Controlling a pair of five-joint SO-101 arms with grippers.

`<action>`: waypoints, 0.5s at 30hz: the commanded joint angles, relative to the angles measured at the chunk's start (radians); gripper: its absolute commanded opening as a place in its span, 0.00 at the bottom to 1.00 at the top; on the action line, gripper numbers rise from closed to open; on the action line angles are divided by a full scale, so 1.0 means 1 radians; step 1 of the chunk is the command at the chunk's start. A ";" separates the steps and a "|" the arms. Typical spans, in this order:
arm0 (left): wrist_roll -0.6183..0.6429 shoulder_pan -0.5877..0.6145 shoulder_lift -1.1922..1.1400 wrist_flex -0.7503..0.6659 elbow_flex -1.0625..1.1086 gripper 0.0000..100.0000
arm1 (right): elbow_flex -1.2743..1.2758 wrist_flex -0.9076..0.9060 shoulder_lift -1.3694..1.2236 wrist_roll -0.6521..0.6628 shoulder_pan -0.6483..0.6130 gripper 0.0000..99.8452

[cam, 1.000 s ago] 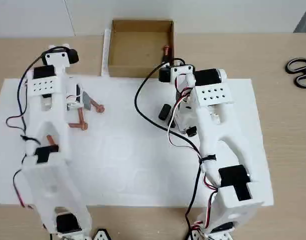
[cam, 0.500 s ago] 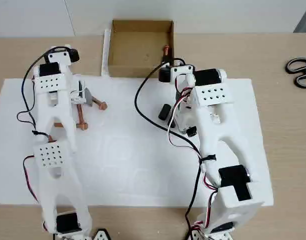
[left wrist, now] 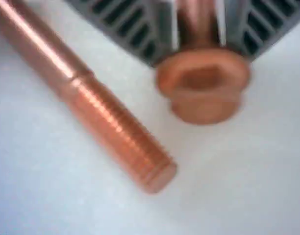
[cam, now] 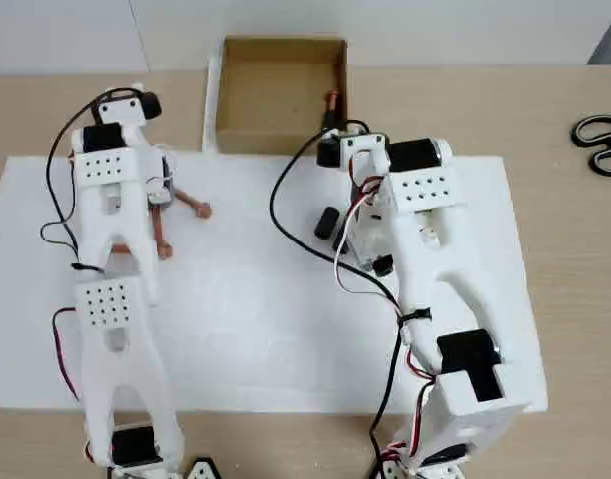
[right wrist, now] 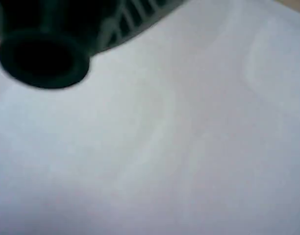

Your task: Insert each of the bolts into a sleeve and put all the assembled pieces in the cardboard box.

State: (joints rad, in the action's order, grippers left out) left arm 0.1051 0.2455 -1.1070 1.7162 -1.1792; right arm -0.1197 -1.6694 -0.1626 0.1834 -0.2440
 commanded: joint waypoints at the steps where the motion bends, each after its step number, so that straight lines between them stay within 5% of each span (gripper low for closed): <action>1: 0.000 0.038 0.005 0.023 -0.028 0.01 | -0.006 -0.007 0.068 0.008 -0.004 0.01; 15: 0.028 -0.023 0.121 0.037 -0.053 0.01 | -0.008 -0.010 0.068 0.008 0.001 0.01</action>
State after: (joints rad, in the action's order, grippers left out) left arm 0.1066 0.2470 -1.1024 1.7315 -1.1899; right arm -0.1197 -1.6694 -0.1626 0.1834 -0.2440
